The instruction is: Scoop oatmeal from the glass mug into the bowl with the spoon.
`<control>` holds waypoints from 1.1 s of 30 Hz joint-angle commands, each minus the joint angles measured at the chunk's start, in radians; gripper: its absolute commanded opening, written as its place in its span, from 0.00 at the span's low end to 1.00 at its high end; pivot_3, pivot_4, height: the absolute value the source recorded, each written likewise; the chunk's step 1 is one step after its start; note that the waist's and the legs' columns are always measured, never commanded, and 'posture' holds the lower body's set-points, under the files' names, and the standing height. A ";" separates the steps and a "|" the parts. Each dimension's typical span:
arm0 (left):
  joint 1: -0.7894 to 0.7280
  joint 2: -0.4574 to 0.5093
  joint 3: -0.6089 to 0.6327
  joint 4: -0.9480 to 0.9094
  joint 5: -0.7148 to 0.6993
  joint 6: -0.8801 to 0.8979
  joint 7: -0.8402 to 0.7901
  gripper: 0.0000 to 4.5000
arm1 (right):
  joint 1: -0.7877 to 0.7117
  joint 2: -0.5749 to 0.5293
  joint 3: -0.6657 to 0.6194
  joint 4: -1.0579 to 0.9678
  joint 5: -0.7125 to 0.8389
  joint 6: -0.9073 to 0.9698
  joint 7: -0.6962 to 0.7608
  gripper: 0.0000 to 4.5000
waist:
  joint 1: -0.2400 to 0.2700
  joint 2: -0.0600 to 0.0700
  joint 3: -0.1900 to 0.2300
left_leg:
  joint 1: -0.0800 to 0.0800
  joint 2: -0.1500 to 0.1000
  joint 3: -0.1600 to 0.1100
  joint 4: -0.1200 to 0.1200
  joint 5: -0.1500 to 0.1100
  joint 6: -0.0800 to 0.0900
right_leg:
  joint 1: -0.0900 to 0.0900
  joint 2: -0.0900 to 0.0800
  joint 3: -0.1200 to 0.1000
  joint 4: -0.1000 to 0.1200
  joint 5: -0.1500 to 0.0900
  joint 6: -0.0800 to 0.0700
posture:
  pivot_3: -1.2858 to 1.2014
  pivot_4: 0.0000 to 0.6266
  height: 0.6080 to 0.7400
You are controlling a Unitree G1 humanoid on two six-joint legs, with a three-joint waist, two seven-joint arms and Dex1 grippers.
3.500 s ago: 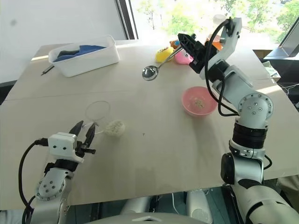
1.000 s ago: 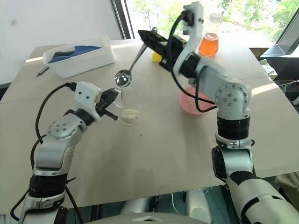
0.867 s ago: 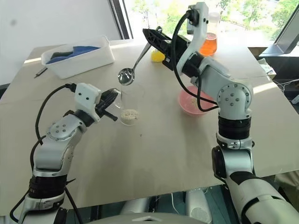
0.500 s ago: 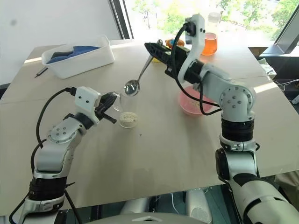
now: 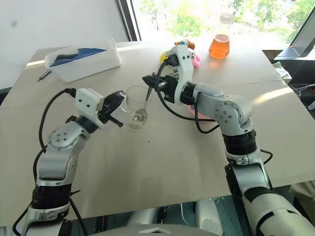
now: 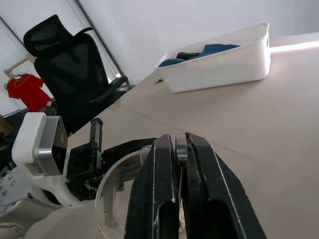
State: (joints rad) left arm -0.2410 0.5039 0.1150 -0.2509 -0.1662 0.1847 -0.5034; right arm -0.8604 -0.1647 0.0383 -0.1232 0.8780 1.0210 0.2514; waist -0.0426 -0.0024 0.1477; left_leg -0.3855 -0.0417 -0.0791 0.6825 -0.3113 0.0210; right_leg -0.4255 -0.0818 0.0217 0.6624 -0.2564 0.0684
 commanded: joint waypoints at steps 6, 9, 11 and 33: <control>-0.039 -0.057 -0.007 0.149 0.043 -0.211 0.025 0.01 | -0.029 0.023 -0.122 0.056 -0.011 0.028 -0.088 0.00 | -0.001 0.000 0.000 | 0.000 -0.001 0.000 0.000 0.000 0.000 | 0.000 0.000 0.000 0.000 0.000 0.000 | 0.52 0.24 1.00; -0.062 -0.091 -0.012 0.205 0.041 -0.260 0.036 0.01 | -0.041 0.065 -0.204 0.081 0.044 0.062 -0.162 0.00 | -0.001 0.000 0.000 | 0.000 -0.001 0.000 0.000 0.000 0.000 | 0.000 0.000 0.000 0.000 0.000 0.000 | 0.52 0.24 1.00; -0.079 -0.104 -0.017 0.241 0.054 -0.293 0.048 0.01 | -0.042 0.068 -0.223 0.082 0.052 0.079 -0.178 0.00 | -0.001 0.000 0.000 | 0.000 -0.001 0.000 0.001 0.000 0.000 | 0.000 0.000 0.000 0.001 0.000 0.000 | 0.52 0.24 1.00; -0.148 -0.149 -0.046 0.438 0.083 -0.534 0.055 0.01 | 0.011 0.083 -0.193 0.055 -0.050 0.053 -0.147 0.00 | -0.002 0.000 0.000 | 0.000 -0.004 -0.002 0.002 0.000 0.000 | 0.000 -0.002 0.000 0.002 0.000 0.000 | 0.52 0.24 1.00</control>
State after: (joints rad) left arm -0.3666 0.3480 0.0474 0.1959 -0.0771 -0.2899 -0.4567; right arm -0.8219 -0.0806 -0.1048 -0.0574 0.8027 1.0541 0.1311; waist -0.0442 -0.0028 0.1474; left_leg -0.3855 -0.0455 -0.0807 0.6845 -0.3111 0.0209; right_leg -0.4255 -0.0834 0.0214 0.6642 -0.2563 0.0687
